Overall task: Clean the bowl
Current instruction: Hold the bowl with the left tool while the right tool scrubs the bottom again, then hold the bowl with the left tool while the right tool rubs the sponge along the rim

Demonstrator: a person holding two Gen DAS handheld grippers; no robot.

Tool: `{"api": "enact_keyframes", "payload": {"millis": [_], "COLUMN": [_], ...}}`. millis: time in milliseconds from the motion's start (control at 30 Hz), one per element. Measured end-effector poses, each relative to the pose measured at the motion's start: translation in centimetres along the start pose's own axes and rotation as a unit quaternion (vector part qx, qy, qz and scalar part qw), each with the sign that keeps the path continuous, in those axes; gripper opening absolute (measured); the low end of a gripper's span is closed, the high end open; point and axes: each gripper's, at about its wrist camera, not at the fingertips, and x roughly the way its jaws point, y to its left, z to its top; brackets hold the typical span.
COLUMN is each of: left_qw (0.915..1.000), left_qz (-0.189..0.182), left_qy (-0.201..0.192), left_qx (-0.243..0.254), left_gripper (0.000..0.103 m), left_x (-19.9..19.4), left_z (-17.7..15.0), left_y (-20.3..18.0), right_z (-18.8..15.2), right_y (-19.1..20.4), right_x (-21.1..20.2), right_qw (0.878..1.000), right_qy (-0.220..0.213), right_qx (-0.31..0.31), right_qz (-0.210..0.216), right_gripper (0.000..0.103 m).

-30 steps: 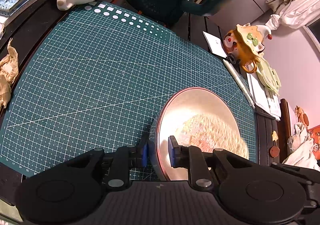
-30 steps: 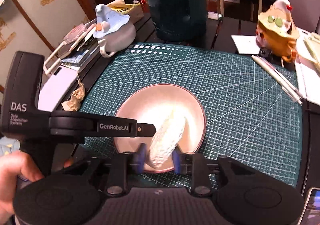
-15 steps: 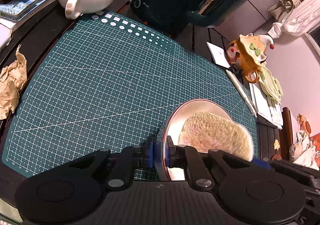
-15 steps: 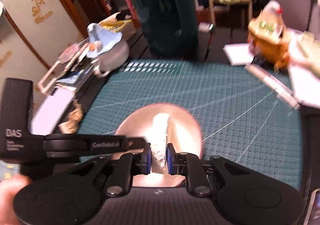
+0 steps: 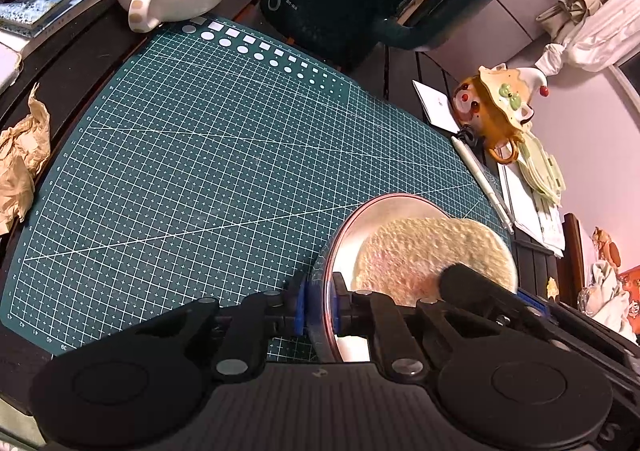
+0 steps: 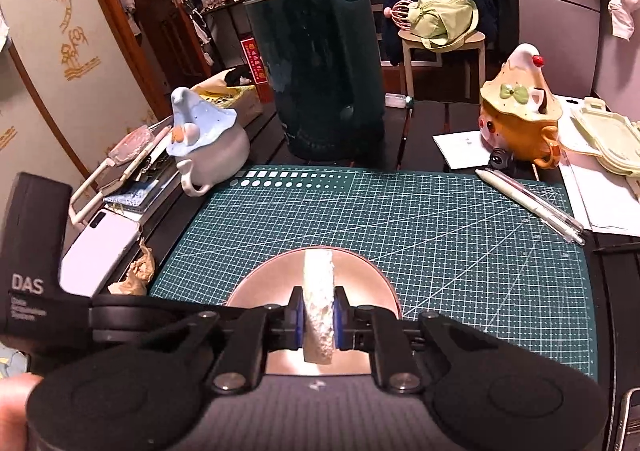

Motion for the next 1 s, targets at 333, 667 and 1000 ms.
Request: {"api": "enact_keyframes", "payload": {"millis": [333,667,1000], "left_qw": [1.0000,0.9999,0.9998], "left_qz": [0.003,0.003,0.003], "left_qy": [0.006,0.013,0.019], "left_qx": [-0.002,0.002,-0.007], "left_gripper": [0.011,0.011,0.011], "left_x": [0.0,0.2,0.2], "left_z": [0.0,0.0,-0.1], "left_y": [0.0,0.0,0.1], "right_z": [-0.2,1.0,-0.1], "right_y": [0.6,0.9,0.9], "right_x": [1.1,-4.0,1.4], "right_qw": [0.997,0.995,0.999], "right_qy": [0.027,-0.044,0.042], "right_qx": [-0.034,-0.051,-0.028], "right_qz": [-0.058,-0.079,-0.018], "right_gripper": [0.012,0.012,0.012]}}
